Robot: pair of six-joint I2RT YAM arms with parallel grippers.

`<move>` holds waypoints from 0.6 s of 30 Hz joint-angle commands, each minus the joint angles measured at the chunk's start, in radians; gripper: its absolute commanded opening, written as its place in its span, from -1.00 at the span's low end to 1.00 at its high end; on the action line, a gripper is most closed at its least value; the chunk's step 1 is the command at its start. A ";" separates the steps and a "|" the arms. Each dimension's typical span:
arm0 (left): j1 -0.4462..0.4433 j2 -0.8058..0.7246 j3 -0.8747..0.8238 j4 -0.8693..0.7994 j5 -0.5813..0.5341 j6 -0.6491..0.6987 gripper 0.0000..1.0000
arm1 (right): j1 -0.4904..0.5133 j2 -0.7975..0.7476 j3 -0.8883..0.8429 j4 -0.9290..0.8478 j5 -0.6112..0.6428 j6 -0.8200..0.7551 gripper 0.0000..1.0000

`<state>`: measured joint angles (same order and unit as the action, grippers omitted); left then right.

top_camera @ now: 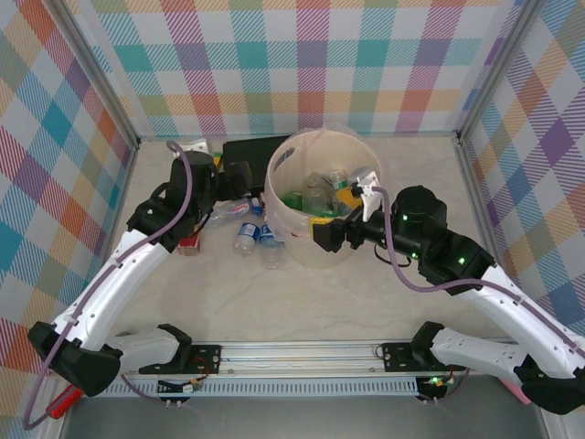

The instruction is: Put the plastic bottles in the bin

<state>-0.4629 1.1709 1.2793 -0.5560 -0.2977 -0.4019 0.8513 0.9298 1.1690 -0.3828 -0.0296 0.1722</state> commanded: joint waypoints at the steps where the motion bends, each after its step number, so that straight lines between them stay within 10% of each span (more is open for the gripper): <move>1: 0.077 0.012 -0.048 0.000 0.063 -0.054 0.99 | 0.005 0.006 0.038 0.024 -0.038 0.012 0.98; 18: 0.313 0.371 -0.126 0.204 0.269 -0.163 0.99 | 0.009 0.042 0.066 0.000 -0.090 0.017 0.98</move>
<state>-0.1745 1.5028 1.1599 -0.4328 -0.0837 -0.5514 0.8524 0.9745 1.1896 -0.3843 -0.0986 0.1791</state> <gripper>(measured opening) 0.995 0.989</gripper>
